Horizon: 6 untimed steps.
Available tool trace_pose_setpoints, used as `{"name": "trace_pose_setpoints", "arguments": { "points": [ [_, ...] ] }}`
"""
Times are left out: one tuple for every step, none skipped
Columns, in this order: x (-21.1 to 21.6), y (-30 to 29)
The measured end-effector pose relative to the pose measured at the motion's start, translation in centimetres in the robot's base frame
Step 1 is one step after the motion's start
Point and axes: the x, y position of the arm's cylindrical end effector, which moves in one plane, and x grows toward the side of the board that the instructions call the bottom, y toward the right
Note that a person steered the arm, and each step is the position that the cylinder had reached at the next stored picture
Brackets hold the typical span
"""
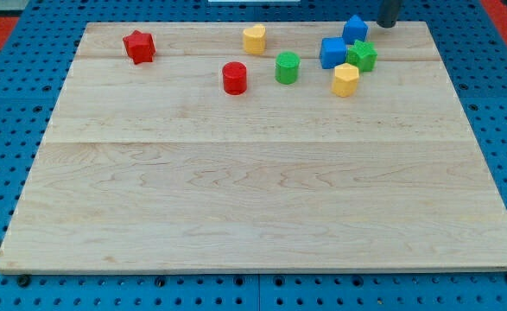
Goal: Move the blue triangle below the yellow heart
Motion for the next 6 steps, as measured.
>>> {"name": "trace_pose_setpoints", "arguments": {
  "points": [
    [2.2,-5.9],
    [4.5,-9.1],
    [3.5,-7.3],
    [4.6,-7.9],
    [6.2,-17.7],
    [4.8,-14.5]
  ]
}}
